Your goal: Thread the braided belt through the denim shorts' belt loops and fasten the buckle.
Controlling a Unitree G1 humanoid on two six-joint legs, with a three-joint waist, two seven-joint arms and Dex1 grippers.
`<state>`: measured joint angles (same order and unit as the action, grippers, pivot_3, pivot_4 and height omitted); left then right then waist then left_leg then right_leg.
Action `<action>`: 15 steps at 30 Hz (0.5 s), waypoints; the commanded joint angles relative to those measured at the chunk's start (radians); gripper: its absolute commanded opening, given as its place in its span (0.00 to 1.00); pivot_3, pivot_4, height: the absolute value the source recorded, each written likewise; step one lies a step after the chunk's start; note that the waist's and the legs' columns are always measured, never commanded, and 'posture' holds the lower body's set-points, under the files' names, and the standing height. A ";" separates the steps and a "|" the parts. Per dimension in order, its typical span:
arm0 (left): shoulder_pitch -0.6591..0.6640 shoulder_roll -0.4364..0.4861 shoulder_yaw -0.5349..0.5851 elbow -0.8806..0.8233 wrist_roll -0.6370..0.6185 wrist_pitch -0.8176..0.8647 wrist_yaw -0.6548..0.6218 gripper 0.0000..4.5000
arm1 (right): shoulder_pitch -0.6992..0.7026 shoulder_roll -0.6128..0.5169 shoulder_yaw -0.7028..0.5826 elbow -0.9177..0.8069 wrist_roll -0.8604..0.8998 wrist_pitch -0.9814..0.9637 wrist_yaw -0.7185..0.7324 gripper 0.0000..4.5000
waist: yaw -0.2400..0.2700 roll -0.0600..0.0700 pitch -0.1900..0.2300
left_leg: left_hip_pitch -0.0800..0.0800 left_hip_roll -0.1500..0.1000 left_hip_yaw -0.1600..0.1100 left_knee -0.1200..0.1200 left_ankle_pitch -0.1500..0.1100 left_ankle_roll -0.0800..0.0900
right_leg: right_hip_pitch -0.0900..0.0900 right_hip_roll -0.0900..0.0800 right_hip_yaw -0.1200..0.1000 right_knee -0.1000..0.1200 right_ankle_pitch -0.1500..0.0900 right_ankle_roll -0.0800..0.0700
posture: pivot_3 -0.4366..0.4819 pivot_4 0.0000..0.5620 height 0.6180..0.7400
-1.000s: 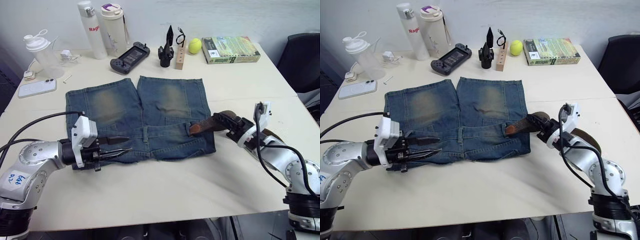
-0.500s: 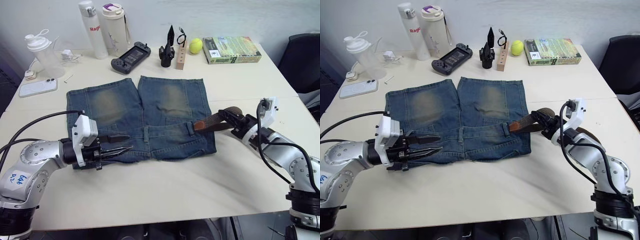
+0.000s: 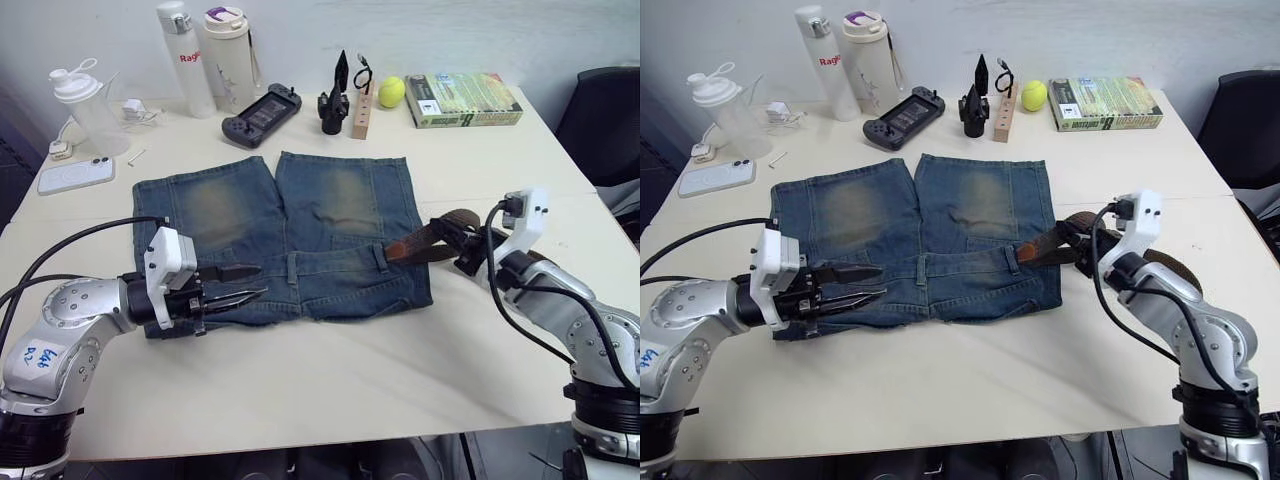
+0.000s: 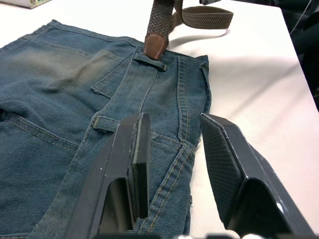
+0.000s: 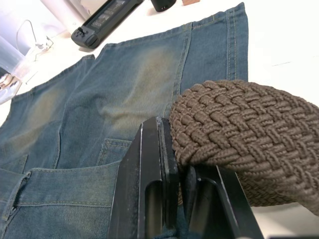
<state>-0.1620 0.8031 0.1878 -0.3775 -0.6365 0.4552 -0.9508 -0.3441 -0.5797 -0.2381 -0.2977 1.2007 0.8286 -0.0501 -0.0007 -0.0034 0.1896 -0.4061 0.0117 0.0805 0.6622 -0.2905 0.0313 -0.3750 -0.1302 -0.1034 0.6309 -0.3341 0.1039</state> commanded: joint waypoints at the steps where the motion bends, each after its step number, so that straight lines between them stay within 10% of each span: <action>1: -0.015 -0.005 0.014 -0.005 0.004 -0.011 0.007 0.41 | -0.022 0.019 0.005 -0.060 0.000 0.022 -0.026 0.00 | 0.000 0.000 0.000 | 0.000 0.000 0.000 0.000 0.000 0.000 | 0.000 0.000 0.000 0.000 0.000 0.000 | 0.48 0.27 0.87; 15: -0.052 -0.023 -0.008 0.016 0.015 -0.017 0.000 0.41 | -0.023 0.172 -0.031 0.074 0.088 0.108 -0.119 0.00 | -0.002 -0.001 0.000 | 0.000 0.000 0.000 0.000 0.000 0.000 | 0.000 0.000 0.000 0.000 0.000 0.000 | 0.48 0.27 0.87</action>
<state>-0.1968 0.7854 0.1795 -0.3560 -0.6250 0.4551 -0.9423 -0.3701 -0.4206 -0.2650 -0.2524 1.2565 0.9069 -0.1495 -0.0031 -0.0040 0.1892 -0.4057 0.0119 0.0805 0.6621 -0.2904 0.0311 -0.3749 -0.1295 -0.1034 0.6313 -0.3341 0.1039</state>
